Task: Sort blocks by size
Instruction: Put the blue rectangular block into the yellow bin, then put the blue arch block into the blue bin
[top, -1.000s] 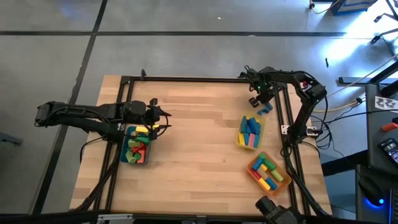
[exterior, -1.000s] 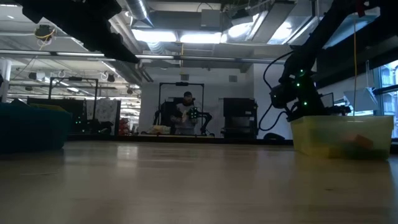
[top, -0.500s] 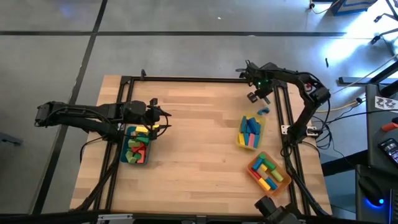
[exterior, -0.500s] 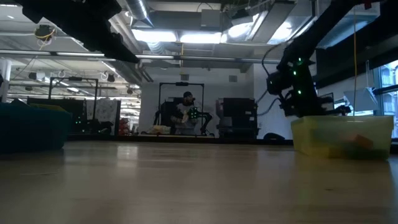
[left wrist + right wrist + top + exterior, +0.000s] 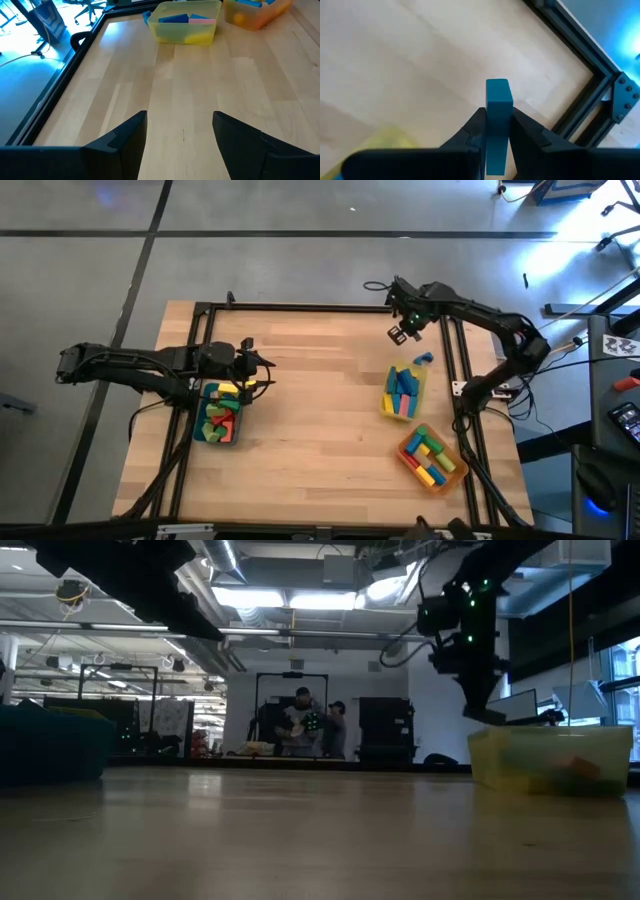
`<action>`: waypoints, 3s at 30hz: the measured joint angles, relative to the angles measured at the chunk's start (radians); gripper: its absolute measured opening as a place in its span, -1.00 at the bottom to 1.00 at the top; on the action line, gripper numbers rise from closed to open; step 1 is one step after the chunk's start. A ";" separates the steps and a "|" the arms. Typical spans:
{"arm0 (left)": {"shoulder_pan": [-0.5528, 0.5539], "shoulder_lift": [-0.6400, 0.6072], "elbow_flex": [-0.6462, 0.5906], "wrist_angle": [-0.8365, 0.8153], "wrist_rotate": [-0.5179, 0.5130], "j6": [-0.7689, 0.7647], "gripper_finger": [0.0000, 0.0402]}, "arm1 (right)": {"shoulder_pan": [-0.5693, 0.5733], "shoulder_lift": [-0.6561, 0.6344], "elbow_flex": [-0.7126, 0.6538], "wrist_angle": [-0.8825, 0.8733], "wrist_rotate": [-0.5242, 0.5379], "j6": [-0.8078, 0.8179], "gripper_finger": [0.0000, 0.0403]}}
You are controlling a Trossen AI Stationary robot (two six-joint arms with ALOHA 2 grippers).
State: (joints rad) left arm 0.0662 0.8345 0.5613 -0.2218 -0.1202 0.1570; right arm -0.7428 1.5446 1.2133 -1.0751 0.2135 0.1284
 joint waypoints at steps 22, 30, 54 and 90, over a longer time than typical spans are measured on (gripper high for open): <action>0.000 0.000 0.000 0.001 0.000 -0.003 0.05 | 0.430 -0.095 0.000 -0.174 -0.153 0.235 -0.68; 0.000 0.000 0.000 -0.004 0.000 -0.004 0.05 | 0.570 -0.095 -0.047 -0.156 -0.145 0.366 -0.68; 0.000 0.000 0.000 0.029 0.000 -0.011 0.05 | 0.523 -0.094 -0.058 -0.204 0.011 0.405 0.15; 0.000 0.000 0.000 0.014 0.000 -0.012 0.05 | -0.046 0.104 -0.170 -0.025 0.002 0.240 0.12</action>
State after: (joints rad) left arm 0.0658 0.8349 0.5613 -0.2073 -0.1200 0.1452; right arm -0.7887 1.6485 1.0435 -1.0997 0.2159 0.3684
